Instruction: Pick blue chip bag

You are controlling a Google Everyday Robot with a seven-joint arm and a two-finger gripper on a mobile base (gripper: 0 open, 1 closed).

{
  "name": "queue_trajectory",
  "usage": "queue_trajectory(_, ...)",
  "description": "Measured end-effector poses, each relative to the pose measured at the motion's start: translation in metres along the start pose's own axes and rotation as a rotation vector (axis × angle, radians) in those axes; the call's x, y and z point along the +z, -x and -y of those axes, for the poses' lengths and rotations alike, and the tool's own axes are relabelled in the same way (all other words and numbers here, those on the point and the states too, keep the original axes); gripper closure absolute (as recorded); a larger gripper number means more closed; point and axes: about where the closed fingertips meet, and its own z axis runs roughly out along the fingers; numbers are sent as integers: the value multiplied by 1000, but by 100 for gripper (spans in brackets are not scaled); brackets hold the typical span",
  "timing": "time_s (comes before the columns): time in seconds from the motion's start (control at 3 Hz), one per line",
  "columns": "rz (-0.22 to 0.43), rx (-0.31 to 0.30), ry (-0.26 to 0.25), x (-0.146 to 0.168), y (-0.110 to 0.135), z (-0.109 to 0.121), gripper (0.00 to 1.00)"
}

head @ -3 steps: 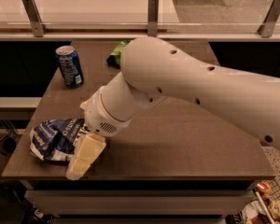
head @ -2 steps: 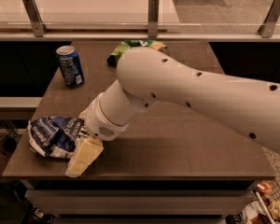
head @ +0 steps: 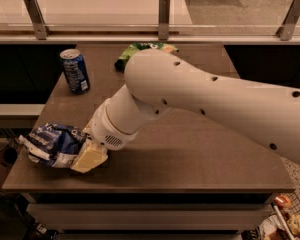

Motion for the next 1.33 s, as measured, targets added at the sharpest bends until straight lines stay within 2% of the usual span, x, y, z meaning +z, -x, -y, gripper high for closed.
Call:
queue_trajectory(0.33, -1, -4, -2, -1, 2, -1, 88)
queue_trajectory(0.67, -2, -8, -4, -2, 3, -2, 100)
queue_trajectory(1.0, -2, -8, -4, -2, 3, -2, 100)
queue_trajectory(1.33, 27, -19, -21, -11, 9, 2, 100)
